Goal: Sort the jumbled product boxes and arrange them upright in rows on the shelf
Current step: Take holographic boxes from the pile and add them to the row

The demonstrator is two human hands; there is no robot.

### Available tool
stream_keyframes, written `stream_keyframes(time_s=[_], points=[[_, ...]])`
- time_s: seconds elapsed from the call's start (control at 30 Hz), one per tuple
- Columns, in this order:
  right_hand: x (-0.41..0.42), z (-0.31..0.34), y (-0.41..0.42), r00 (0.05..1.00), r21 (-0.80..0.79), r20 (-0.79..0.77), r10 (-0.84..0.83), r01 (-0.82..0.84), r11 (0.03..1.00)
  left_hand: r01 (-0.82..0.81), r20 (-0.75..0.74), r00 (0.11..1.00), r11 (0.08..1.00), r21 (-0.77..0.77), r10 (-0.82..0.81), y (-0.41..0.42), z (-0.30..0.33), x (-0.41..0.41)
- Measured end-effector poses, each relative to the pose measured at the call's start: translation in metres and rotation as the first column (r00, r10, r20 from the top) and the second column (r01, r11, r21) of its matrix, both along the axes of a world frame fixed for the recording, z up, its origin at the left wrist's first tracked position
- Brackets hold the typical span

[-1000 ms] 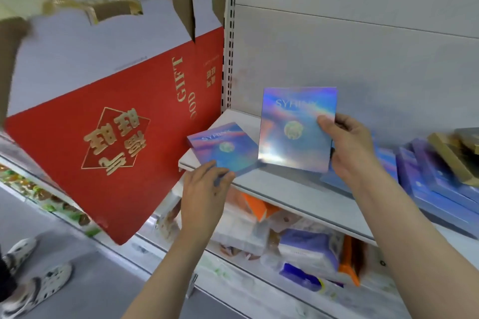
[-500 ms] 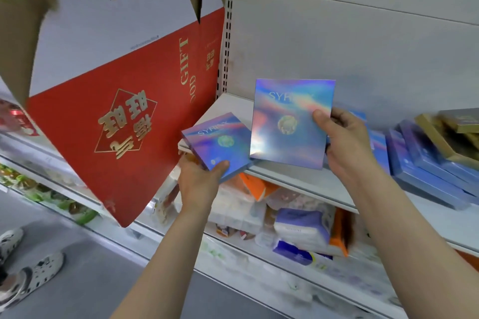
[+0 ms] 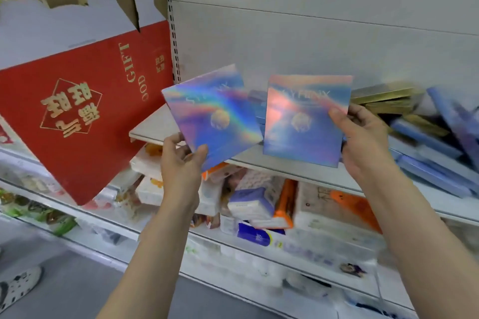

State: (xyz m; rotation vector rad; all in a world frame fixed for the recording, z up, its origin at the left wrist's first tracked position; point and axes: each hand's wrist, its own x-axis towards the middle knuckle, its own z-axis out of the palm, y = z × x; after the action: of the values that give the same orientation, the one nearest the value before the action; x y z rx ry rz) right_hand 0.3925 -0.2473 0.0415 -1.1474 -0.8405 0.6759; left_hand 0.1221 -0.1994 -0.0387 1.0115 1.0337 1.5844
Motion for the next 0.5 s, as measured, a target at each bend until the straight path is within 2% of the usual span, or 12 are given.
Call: stream_keyframes(time_s=[0.13,0.27,0.5], points=[[0.079,0.001,-0.074,0.997,0.071,0.04,-0.067,0.064,0.995,0.127,0.017,0.992,0.989,0.07,-0.129,-0.055,0.016,0.076],[0.152,-0.007,-0.149,0.98,0.071,0.081,-0.181,0.176,0.982,0.236,0.016,0.971,0.967,0.099,-0.239,-0.106,0.022,0.162],[0.252,-0.02,-0.256,0.931,0.014,0.015,-0.365,0.365,0.931,0.376,0.037,0.923,0.917,0.133,-0.384,-0.169,0.026,0.303]])
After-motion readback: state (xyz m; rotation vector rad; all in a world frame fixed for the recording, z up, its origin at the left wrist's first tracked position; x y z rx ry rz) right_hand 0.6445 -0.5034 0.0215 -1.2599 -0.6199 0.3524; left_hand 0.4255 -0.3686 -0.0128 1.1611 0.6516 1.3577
